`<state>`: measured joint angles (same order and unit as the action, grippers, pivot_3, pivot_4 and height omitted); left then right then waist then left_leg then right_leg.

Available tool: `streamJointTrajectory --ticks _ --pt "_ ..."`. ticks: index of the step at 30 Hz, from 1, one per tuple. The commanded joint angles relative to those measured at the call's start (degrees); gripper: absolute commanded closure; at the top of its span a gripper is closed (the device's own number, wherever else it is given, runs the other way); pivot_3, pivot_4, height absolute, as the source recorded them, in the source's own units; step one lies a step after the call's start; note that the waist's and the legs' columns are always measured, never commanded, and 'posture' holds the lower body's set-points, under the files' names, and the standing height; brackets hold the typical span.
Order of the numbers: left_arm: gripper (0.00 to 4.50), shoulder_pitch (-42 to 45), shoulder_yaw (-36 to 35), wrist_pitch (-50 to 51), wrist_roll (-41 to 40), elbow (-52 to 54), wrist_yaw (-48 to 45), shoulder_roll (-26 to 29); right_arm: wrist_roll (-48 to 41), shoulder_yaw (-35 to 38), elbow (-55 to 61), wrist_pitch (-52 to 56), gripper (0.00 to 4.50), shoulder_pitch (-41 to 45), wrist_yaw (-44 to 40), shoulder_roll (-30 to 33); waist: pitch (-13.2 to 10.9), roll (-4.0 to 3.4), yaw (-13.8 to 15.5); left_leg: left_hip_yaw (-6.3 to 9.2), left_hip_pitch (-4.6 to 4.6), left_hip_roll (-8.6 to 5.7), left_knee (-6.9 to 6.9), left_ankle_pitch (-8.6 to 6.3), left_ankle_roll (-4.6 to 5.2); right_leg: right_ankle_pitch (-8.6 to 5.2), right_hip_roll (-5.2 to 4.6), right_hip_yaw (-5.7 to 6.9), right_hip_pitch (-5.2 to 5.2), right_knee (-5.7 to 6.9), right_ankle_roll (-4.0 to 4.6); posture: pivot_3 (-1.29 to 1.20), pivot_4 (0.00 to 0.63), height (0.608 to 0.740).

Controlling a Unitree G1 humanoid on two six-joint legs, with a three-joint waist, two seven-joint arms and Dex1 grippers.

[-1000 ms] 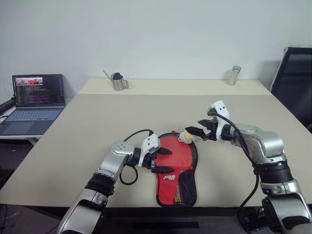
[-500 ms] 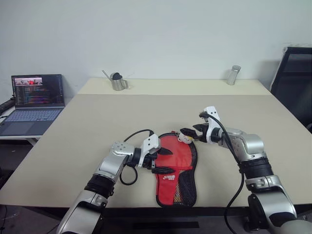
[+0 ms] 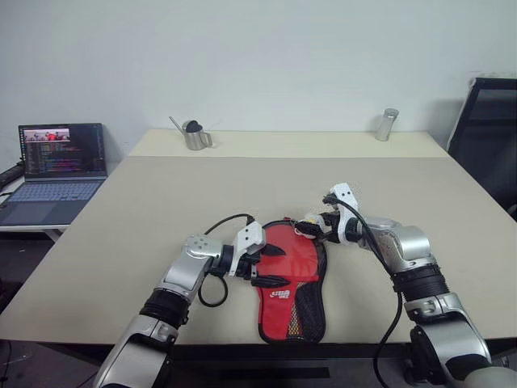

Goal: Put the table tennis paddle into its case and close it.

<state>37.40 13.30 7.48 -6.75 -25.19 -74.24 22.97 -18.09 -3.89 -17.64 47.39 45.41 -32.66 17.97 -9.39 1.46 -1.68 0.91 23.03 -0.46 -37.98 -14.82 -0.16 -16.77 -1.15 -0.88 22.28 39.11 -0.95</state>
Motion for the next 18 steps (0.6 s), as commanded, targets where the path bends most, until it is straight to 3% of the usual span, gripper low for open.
streamJointTrajectory --ticks 1,3,10,13,15,18 --pt "0.37 1.4 -0.9 -1.0 -0.8 0.3 0.4 0.0 0.9 -0.6 3.0 -2.1 0.19 -0.2 -1.0 0.6 0.0 0.00 0.0 0.00 0.00 0.00 0.00 0.00 0.00 0.00 0.00 0.00 0.00 0.00 0.00 0.00 0.150 0.740" --pt "0.35 1.3 -0.7 -1.1 -0.8 0.3 0.4 0.0 1.6 -1.2 3.4 -2.6 0.64 -0.6 -1.4 0.7 0.0 0.00 0.0 0.00 0.00 0.00 0.00 0.00 0.00 0.00 0.00 0.00 0.00 0.00 0.00 0.00 0.150 0.740" --pt "0.35 2.1 -0.9 -2.3 -0.4 -1.1 1.6 -0.7 3.0 -2.3 4.5 -3.2 3.08 -1.5 -2.0 1.1 0.0 0.00 0.0 0.00 0.00 0.00 0.00 0.00 0.00 0.00 0.00 0.01 0.00 0.00 0.00 0.00 0.150 0.740" --pt "0.35 3.1 -0.9 -3.8 0.0 -3.4 2.6 -1.3 3.7 -2.5 4.8 -3.5 3.90 -1.6 -2.0 1.1 0.0 0.00 0.0 0.01 0.00 0.00 0.00 0.00 0.00 0.00 0.00 0.01 0.00 -0.01 0.00 0.00 0.150 0.740" --pt "0.35 3.6 -0.7 -4.8 0.3 -5.0 3.0 -1.6 4.0 -2.3 4.9 -3.6 4.25 -1.6 -1.8 0.9 0.0 0.00 0.0 0.01 0.00 0.00 0.00 0.00 0.00 0.00 0.00 0.01 0.00 -0.01 0.00 0.00 0.150 0.740" --pt "0.35 4.3 -0.4 -6.3 0.8 -7.6 3.4 -1.9 4.2 -2.0 4.7 -3.8 4.31 -1.3 -1.3 0.7 0.0 0.00 0.0 0.00 0.00 0.00 0.00 0.00 0.00 0.00 0.00 0.01 0.00 -0.01 0.00 0.00 0.150 0.740"
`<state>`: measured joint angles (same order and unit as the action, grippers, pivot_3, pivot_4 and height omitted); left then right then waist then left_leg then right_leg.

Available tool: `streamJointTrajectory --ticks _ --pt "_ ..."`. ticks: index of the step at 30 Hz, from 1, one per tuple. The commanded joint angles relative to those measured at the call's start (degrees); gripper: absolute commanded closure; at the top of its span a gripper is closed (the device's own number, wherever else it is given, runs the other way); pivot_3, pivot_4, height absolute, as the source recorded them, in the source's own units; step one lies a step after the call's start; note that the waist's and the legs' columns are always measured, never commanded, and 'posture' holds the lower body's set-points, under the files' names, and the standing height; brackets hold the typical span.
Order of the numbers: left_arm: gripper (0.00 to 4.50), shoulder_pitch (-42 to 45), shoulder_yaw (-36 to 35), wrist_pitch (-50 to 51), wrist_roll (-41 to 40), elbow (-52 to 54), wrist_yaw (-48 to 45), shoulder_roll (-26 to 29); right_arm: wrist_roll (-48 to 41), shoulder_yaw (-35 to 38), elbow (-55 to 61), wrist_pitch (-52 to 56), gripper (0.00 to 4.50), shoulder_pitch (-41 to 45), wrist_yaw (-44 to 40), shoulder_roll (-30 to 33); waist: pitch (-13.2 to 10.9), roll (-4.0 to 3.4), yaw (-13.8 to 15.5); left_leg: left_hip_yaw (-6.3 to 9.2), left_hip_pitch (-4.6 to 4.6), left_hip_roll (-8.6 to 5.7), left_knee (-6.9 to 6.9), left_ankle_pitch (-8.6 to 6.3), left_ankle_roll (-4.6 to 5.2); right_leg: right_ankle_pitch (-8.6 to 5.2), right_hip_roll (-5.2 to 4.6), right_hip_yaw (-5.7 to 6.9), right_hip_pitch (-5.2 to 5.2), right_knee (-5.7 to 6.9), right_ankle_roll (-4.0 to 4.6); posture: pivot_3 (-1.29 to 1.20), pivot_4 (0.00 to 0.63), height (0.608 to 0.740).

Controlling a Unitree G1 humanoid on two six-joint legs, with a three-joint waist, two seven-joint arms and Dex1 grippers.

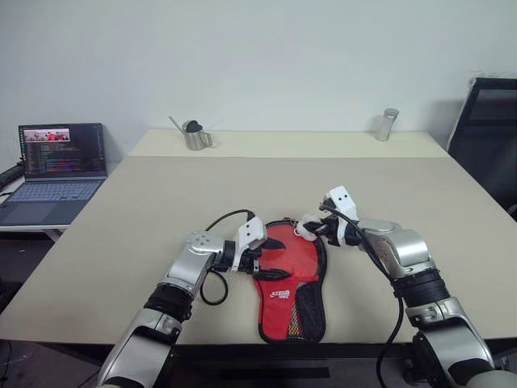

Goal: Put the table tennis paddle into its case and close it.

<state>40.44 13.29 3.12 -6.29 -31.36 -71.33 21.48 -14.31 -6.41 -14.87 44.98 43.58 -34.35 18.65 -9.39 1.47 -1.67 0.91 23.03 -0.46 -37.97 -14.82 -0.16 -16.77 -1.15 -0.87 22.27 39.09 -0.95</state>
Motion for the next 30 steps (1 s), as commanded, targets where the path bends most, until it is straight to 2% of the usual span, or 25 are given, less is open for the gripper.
streamJointTrajectory --ticks 1,10,15,23,30 --pt "0.35 1.4 -0.3 -2.6 0.6 -2.6 0.6 -0.5 0.6 0.7 1.8 -1.6 4.31 0.8 0.6 0.0 0.0 0.00 0.0 0.00 0.00 0.00 0.00 0.00 0.00 0.00 0.00 0.00 0.00 0.00 0.00 0.00 0.150 0.740" --pt "0.35 2.1 1.0 -7.9 3.0 -10.6 -1.0 -0.7 2.3 2.9 -3.0 -4.1 4.31 4.3 2.5 1.2 0.0 0.00 0.0 -0.01 -0.03 0.00 -0.01 0.00 0.00 0.00 0.00 0.00 -0.01 0.01 0.00 0.00 0.150 0.740" --pt "0.35 1.4 0.8 -7.9 2.7 -10.6 -1.8 -0.7 3.6 3.6 -8.5 -6.8 4.31 7.8 3.8 1.4 0.0 -0.01 -0.1 -0.03 -0.05 0.00 0.00 0.00 0.00 0.00 0.00 -0.01 -0.02 0.03 0.00 0.00 0.150 0.740" --pt "0.35 0.1 0.0 -6.6 1.3 -9.0 -2.5 -0.7 7.0 3.5 -23.3 -15.1 4.31 16.0 3.4 2.0 0.0 -0.02 -0.1 -0.04 -0.05 0.00 0.03 0.00 0.00 0.00 0.00 -0.01 -0.01 0.00 0.00 0.00 0.150 0.740" --pt "0.35 1.0 0.1 -7.5 2.3 -11.7 -2.0 -0.2 7.6 3.6 -24.1 -15.9 4.31 15.8 2.0 2.3 0.0 -0.04 -0.1 -0.04 -0.05 0.01 0.04 0.00 0.00 0.00 -0.01 -0.02 -0.01 0.01 0.00 0.00 0.150 0.740"
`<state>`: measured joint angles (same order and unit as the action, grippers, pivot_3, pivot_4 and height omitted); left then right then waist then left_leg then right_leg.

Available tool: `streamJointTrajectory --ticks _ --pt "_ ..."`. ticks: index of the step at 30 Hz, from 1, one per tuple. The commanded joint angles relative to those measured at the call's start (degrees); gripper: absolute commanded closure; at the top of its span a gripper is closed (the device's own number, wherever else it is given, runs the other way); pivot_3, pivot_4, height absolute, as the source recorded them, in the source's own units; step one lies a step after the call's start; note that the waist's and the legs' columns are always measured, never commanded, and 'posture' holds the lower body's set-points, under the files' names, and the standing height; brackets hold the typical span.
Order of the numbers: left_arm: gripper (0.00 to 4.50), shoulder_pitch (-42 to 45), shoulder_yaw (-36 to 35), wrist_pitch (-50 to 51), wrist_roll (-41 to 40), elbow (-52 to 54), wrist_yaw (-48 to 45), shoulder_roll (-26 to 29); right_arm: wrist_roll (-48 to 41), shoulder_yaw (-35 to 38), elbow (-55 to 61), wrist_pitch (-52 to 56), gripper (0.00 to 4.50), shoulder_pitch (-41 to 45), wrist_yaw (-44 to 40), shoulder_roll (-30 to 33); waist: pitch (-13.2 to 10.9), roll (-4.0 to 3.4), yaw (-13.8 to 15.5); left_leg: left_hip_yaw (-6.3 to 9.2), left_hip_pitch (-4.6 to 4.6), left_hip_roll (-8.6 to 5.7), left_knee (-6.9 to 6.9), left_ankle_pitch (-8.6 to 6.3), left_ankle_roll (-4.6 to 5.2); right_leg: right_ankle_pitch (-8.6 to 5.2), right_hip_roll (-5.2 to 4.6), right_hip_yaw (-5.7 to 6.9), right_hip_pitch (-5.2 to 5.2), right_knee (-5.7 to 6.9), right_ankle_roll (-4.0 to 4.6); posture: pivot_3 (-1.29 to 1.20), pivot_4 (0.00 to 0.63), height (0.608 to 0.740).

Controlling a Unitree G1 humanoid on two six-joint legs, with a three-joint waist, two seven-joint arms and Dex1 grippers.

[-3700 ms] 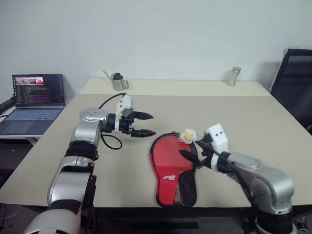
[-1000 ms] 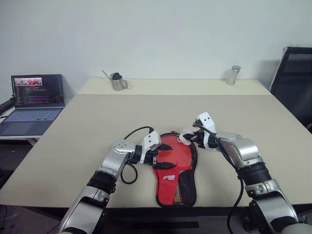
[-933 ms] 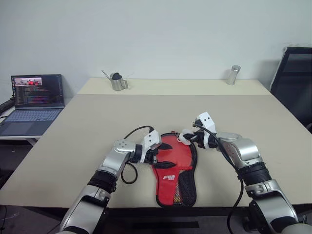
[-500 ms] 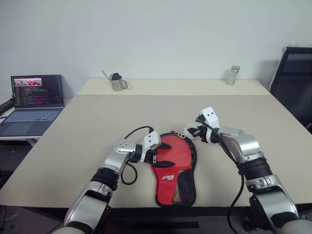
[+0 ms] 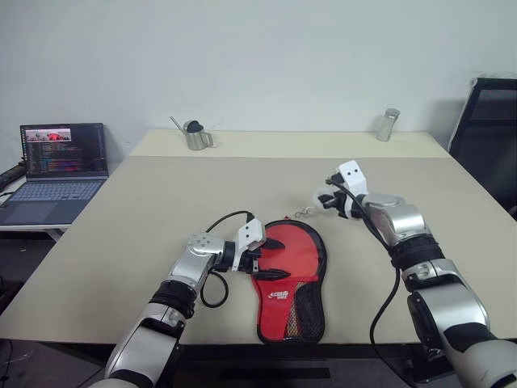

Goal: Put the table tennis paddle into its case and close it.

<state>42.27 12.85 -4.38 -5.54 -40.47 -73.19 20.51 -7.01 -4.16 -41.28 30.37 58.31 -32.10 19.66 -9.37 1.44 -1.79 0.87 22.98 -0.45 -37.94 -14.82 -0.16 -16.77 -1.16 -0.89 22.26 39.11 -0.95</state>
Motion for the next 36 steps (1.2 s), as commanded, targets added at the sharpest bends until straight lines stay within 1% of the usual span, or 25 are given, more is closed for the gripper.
streamJointTrajectory --ticks 1,5,12,16,21,24,28,33,36 --pt "0.35 -0.7 0.8 -0.3 2.0 -3.1 -0.2 0.8 0.3 1.3 3.0 -1.0 4.31 0.6 -0.3 1.3 0.0 -0.03 0.0 0.00 0.00 0.00 0.00 0.00 0.00 0.00 0.00 0.00 0.00 0.00 0.00 0.00 0.150 0.740" --pt "0.35 0.1 1.5 -1.9 3.5 -5.9 0.9 0.7 0.1 1.6 6.4 0.8 4.31 -1.4 -0.5 1.7 0.1 -0.10 0.0 0.01 -0.03 0.01 -0.01 0.00 0.00 0.00 0.00 0.01 -0.02 0.02 0.00 0.00 0.150 0.740" --pt "0.35 1.4 2.5 -4.0 5.2 -10.3 1.9 0.1 -0.8 2.6 16.5 6.7 4.31 -7.8 0.4 3.3 0.2 -0.26 0.2 0.04 -0.04 0.00 -0.03 0.00 0.00 0.00 0.00 0.03 -0.08 0.02 0.00 0.00 0.150 0.740" --pt "0.35 1.6 2.6 -3.2 5.1 -11.5 1.2 -0.8 -3.2 6.1 22.4 13.6 4.31 -11.2 2.5 3.8 0.2 -0.34 0.3 0.07 -0.07 -0.01 -0.04 0.00 0.00 0.00 0.00 0.05 -0.13 0.03 0.00 0.00 0.150 0.740" --pt "0.35 2.6 3.1 -3.3 5.9 -14.0 1.2 -1.8 -4.6 7.9 32.8 19.8 4.31 -16.6 3.5 6.6 0.3 -0.44 0.8 0.10 -0.09 -0.04 -0.05 0.00 0.00 0.00 0.00 0.07 -0.21 -0.03 -0.01 0.00 0.150 0.740" --pt "0.35 3.4 3.0 -2.3 5.4 -14.6 0.8 -3.3 -5.9 9.6 37.6 23.6 4.31 -18.9 4.3 7.3 0.4 -0.53 1.0 0.09 -0.10 -0.05 -0.07 0.00 0.01 0.00 0.00 0.05 -0.21 -0.02 -0.01 0.00 0.150 0.740" --pt "0.35 5.3 3.5 -2.6 6.1 -16.0 0.9 -5.4 -7.7 10.3 45.6 28.2 4.31 -23.7 4.1 9.3 0.4 -0.54 2.1 0.15 -0.11 -0.09 -0.08 0.00 0.01 -0.01 0.01 0.11 -0.27 -0.07 -0.02 0.00 0.150 0.740" --pt "0.35 7.4 3.6 -3.7 7.6 -18.4 1.0 -8.2 -12.2 12.5 58.2 35.8 4.31 -30.2 2.5 13.4 0.4 -0.54 3.1 0.23 -0.03 -0.24 -0.13 0.00 0.03 -0.01 -0.05 0.14 -0.31 -0.14 -0.04 0.00 0.150 0.740" --pt "0.35 7.9 4.2 -4.7 8.7 -19.4 0.5 -9.4 -17.7 16.0 67.0 43.6 4.31 -34.0 1.2 14.4 0.4 -0.52 3.5 0.43 -0.03 -0.34 -0.14 0.00 0.04 -0.04 -0.07 0.35 -0.48 -0.25 -0.09 0.00 0.150 0.740"
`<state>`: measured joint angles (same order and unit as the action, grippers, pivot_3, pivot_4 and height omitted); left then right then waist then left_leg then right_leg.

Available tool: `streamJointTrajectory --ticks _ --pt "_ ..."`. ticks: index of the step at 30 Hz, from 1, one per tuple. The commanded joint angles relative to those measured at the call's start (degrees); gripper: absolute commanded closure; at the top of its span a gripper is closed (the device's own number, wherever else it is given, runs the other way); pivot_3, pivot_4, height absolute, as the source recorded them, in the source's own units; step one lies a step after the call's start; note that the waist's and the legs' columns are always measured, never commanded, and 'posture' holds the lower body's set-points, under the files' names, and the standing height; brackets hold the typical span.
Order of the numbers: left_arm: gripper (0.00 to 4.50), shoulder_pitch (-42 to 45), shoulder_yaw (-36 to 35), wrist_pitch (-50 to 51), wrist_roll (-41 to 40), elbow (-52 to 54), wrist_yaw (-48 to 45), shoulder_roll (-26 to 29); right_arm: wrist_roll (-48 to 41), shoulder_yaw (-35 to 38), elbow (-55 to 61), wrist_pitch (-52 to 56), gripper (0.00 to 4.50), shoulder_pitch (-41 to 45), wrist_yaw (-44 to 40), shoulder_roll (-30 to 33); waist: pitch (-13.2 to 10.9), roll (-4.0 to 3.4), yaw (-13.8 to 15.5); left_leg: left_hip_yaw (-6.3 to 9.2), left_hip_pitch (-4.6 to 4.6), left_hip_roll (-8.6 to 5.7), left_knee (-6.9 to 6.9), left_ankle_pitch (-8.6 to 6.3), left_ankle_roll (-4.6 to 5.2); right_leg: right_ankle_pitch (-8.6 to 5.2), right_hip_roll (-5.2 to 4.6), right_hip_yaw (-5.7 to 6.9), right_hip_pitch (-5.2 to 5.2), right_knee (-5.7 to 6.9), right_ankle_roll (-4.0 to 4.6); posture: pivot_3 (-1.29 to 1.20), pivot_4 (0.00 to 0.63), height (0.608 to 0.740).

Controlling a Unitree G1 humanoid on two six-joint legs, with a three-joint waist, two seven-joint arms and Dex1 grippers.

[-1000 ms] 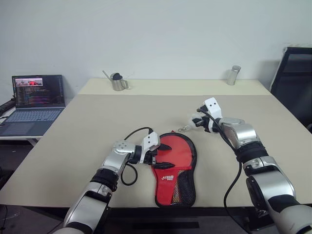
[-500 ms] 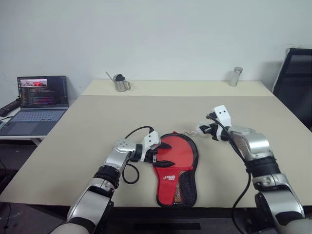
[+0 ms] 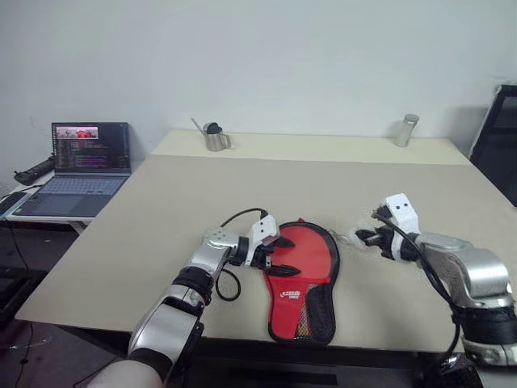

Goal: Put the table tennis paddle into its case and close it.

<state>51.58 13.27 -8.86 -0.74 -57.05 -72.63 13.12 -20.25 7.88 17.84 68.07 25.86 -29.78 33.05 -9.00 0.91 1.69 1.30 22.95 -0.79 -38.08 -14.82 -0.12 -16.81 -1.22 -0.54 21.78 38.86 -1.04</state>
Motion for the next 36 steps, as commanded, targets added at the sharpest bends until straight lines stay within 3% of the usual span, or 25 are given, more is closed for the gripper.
streamJointTrajectory --ticks 1,10,19,29,36 --pt "0.35 -1.3 3.8 -0.5 4.2 -3.1 -0.1 -2.2 -5.8 5.1 9.6 8.0 4.32 -2.2 -1.0 0.8 0.0 0.01 0.0 0.02 -0.03 0.00 0.00 -0.01 0.02 0.00 -0.03 0.00 -0.04 -0.03 -0.01 0.00 0.150 0.740" --pt "0.35 -2.3 3.9 -0.9 4.9 -3.3 -0.8 -5.0 -14.0 15.0 23.7 22.9 4.32 -11.1 -1.5 -0.4 0.0 0.02 0.4 0.38 -0.05 -0.37 0.00 -0.02 0.16 -0.12 -0.26 0.31 -0.35 -0.18 -0.20 0.00 0.150 0.740" --pt "0.35 -2.9 3.9 -1.0 5.5 -2.7 -1.4 -5.8 -26.2 23.3 31.6 24.4 4.32 -24.2 -6.9 6.4 0.0 0.06 0.9 0.62 0.04 -0.88 0.03 -0.10 0.52 -0.25 -1.01 0.66 -0.54 -0.44 -0.50 0.00 0.150 0.740" --pt "0.35 -3.3 4.0 -1.0 5.6 -2.6 -1.6 -5.8 -35.0 22.7 41.8 21.6 4.32 -40.6 -8.3 6.7 0.1 0.03 1.2 1.28 0.04 -0.93 0.14 -0.13 0.56 -0.32 -0.98 1.30 -1.04 -0.97 -0.60 0.00 0.150 0.740" --pt "0.35 -3.4 4.1 -0.5 5.5 -2.2 -1.9 -6.0 -45.0 18.2 42.2 11.5 4.32 -51.3 -3.8 13.1 0.1 0.11 0.8 1.33 -0.17 -0.91 0.12 -0.14 0.58 -0.48 -1.01 1.34 -1.26 -0.99 -0.89 0.00 0.150 0.740"
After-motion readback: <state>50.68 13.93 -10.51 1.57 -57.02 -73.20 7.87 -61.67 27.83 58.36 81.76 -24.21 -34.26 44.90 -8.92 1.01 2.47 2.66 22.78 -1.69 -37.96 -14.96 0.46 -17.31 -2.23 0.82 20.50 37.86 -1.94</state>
